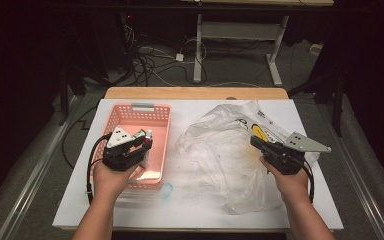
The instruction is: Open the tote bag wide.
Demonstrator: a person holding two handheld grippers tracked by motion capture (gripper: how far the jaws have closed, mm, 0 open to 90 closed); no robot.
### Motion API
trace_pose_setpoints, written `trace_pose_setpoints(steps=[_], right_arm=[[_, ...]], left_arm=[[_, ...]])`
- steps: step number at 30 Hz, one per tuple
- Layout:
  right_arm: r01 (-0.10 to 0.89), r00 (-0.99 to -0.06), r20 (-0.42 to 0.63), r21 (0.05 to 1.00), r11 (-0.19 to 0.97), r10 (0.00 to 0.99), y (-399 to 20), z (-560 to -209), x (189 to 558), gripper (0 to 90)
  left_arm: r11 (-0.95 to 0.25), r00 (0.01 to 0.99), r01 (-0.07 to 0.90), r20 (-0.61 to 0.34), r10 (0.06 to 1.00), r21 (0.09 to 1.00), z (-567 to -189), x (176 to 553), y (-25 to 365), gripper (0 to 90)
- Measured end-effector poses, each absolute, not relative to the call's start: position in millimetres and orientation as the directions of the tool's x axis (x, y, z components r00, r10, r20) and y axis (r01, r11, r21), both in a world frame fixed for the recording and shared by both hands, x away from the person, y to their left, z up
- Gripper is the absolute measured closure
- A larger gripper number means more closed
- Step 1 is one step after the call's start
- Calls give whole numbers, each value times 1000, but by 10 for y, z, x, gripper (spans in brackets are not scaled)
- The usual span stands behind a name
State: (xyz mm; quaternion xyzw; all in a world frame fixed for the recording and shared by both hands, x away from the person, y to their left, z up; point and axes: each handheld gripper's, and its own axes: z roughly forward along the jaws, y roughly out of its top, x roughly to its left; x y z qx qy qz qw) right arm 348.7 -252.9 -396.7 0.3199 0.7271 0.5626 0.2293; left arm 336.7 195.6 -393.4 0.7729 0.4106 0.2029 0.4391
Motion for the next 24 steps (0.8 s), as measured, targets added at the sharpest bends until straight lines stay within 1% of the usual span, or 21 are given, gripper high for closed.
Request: trace_pose_setpoints(steps=[7,11,24], right_arm=[[199,-690,20,966,163,723,-2535,-3951,3474,900],[204,-694,27,966,161,720,-2526,-3958,3473,900],[195,-694,21,968,160,719,-2535,-3937,3465,900]], left_arm=[[-250,589,433,-63,806,866,-3909,3329,1956,664],[-234,591,436,-80,803,869,-3910,3336,1958,664],[-216,621,381,-76,780,899,-3741,3225,1873,664]])
